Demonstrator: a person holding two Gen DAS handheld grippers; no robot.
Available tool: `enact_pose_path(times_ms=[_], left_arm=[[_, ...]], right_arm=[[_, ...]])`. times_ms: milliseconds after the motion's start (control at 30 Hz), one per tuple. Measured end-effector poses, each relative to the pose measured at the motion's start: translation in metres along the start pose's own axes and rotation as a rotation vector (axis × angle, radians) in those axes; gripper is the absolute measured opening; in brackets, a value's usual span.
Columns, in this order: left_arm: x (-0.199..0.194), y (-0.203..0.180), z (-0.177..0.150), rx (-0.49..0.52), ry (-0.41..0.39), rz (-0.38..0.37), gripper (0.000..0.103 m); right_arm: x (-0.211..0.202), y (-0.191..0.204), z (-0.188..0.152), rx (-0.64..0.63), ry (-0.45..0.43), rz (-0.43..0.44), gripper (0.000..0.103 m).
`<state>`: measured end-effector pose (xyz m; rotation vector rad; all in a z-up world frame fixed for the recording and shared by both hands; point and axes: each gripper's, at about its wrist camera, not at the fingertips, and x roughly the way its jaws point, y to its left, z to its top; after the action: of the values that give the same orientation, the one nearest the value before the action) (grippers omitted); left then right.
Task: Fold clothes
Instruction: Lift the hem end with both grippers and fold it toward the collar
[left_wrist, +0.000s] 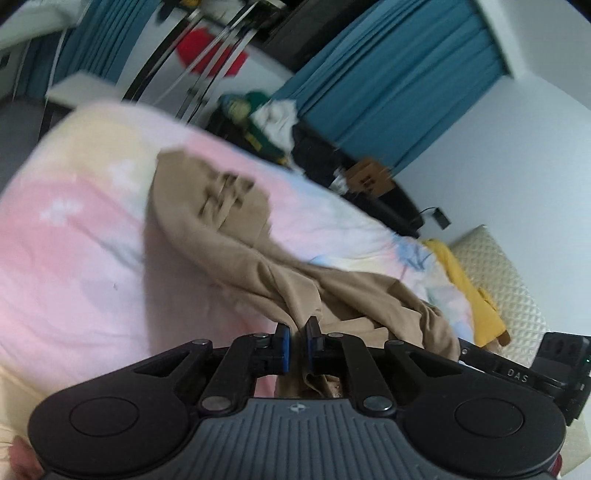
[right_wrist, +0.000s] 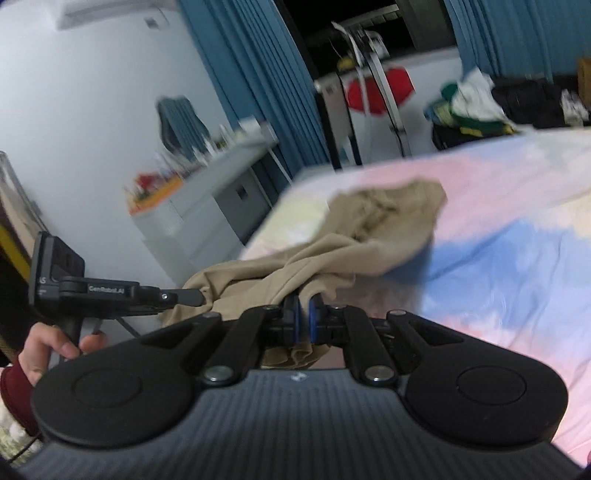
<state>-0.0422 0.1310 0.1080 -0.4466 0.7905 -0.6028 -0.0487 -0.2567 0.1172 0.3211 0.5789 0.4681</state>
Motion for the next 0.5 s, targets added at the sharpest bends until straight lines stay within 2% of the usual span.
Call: enact_pose_path(times_ms=[100,200,300,400,500], left_arm=[[-0.019,-0.02,-0.026,0.048,0.008,-0.003,0.008],[-0.027,-0.024,-0.057,0.035,0.039,-0.008,0.008],[-0.031,-0.025,-0.076,0.048,0.047,-0.007,0.008],[-0.026,-0.023,-0.07,0.071,0.022,-0.003,0.008],[-0.008,-0.022,-0.046,0.087,-0.017,0.016,0.009]], right_arm=[[-0.024,0.007,-0.014,-0.026,-0.021,0.025,0.008],[-0.044,0.009,-0.047,-0.005,0.003,0.05,0.009],[-0.053,0.009,-0.077,-0.002,0.028,0.038,0.009],[-0.045,0.007,-0.075,0.0,0.01,0.024,0.009],[-0.027,-0.004,-0.055,0.016,-0.031,0.006,0.009]])
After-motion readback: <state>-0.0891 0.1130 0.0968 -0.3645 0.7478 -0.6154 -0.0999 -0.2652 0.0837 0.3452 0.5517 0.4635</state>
